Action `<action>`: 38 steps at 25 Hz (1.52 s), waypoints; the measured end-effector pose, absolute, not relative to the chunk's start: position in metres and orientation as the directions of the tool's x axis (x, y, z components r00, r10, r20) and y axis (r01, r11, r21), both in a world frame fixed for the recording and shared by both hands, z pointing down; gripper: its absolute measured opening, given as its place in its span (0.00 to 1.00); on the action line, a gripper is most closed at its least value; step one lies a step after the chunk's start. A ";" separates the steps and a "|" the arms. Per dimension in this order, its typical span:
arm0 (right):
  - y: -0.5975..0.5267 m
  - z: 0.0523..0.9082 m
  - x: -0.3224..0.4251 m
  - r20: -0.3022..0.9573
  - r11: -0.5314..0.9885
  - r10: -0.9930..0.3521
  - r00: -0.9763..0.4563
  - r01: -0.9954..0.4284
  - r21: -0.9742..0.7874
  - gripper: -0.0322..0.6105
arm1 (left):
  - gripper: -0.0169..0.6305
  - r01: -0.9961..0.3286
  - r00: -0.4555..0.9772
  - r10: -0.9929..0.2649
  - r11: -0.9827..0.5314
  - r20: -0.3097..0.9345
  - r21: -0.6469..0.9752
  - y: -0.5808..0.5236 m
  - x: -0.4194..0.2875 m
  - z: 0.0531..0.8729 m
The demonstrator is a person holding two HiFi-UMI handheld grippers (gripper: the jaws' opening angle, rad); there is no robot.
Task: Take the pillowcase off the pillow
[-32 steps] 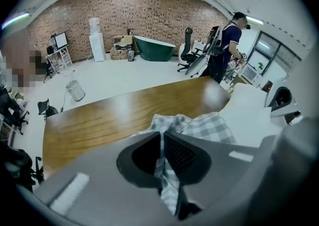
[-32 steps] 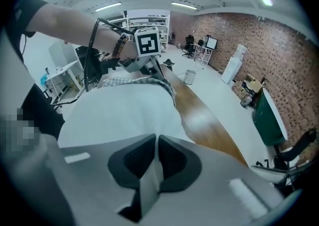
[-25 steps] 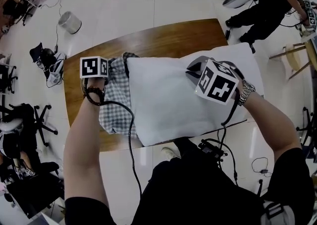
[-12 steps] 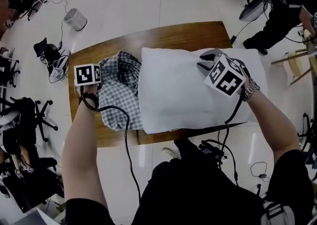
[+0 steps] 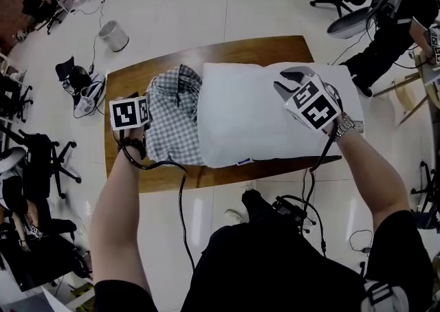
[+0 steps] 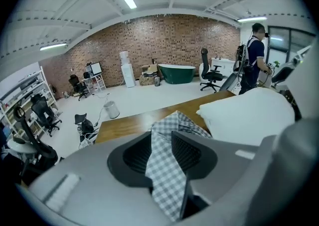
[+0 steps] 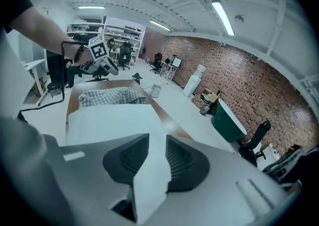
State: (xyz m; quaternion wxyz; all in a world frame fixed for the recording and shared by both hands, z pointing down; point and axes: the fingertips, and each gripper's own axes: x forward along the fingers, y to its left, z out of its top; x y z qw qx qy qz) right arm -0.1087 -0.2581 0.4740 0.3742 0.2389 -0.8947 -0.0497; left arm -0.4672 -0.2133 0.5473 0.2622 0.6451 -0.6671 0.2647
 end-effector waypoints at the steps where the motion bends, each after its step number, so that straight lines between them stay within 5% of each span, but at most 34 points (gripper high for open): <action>1: -0.244 0.470 -0.109 0.635 0.879 -0.469 -0.613 -0.393 0.270 0.21 | 0.23 -1.000 -0.011 -0.735 0.009 0.678 -0.006 -0.202 -0.455 0.543; 5: -0.180 0.452 -0.121 0.575 0.872 -0.487 -0.658 -0.397 0.286 0.20 | 0.21 -0.997 0.077 -0.797 -0.073 0.599 0.031 -0.151 -0.403 0.520; 10: -0.099 0.431 -0.143 0.437 0.825 -0.562 -0.702 -0.443 0.350 0.05 | 0.09 -0.981 0.185 -0.866 -0.190 0.464 0.037 -0.078 -0.337 0.479; 17: 0.013 0.408 -0.143 0.254 0.809 -0.581 -0.773 -0.513 0.288 0.05 | 0.03 -0.943 0.272 -0.920 -0.313 0.280 -0.114 0.026 -0.256 0.417; 38: 0.095 0.364 -0.104 0.090 0.791 -0.588 -0.804 -0.550 0.267 0.05 | 0.03 -0.888 0.362 -0.915 -0.397 0.180 -0.232 0.108 -0.151 0.384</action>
